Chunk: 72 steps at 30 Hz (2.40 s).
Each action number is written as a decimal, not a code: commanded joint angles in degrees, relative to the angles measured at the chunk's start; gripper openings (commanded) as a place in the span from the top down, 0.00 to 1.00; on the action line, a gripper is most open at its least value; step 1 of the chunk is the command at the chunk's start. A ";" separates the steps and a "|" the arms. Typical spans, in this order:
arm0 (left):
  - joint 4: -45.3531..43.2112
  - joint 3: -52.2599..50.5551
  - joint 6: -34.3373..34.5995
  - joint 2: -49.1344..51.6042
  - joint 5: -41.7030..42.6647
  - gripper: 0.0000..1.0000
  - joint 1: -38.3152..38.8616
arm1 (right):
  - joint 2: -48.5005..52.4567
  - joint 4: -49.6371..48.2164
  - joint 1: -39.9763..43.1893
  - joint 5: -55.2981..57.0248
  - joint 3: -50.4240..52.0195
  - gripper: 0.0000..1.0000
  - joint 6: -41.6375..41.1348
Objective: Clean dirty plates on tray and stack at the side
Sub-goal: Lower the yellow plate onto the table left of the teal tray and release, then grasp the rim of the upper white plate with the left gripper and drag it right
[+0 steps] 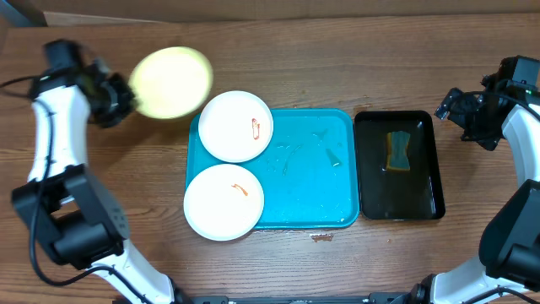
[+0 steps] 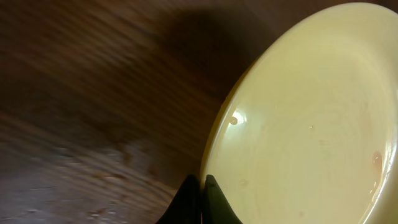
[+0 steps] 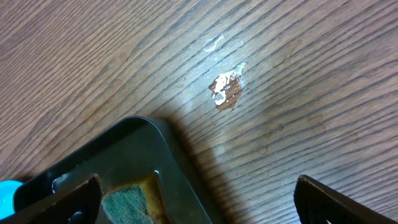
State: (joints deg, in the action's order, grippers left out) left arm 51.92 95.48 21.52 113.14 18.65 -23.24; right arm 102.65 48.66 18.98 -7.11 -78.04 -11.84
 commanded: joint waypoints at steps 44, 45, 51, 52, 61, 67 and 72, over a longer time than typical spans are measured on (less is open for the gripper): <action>13.81 -10.93 -3.34 -21.64 -9.53 0.52 19.63 | -0.42 -0.20 -0.26 -0.02 -0.76 0.00 -0.22; 14.08 -11.47 -2.80 -21.35 -11.30 0.48 21.44 | -0.42 -0.20 -0.26 -0.02 -0.76 0.00 -0.22; 8.22 -17.64 0.57 -18.82 -17.51 0.48 29.14 | -0.42 -0.20 -0.26 -0.02 -0.76 0.00 -0.22; 6.88 -18.62 0.57 -18.16 -17.81 0.49 29.81 | -0.42 -0.20 -0.26 -0.02 -0.76 0.00 -0.22; -5.86 -21.55 0.59 -9.51 -19.78 0.61 30.49 | -0.42 -0.20 -0.26 -0.02 -0.76 0.00 -0.22; -9.77 -21.55 0.63 -5.68 -24.33 0.62 29.97 | -0.42 -0.20 -0.26 0.00 -0.76 0.00 -0.22; -10.64 -21.55 0.61 -4.92 -24.63 0.66 29.27 | -0.42 -0.20 -0.26 0.00 -0.76 0.00 -0.22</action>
State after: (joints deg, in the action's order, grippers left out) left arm 41.50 74.28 21.32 107.18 -4.19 6.59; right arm 102.65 48.66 18.98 -7.09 -78.04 -11.94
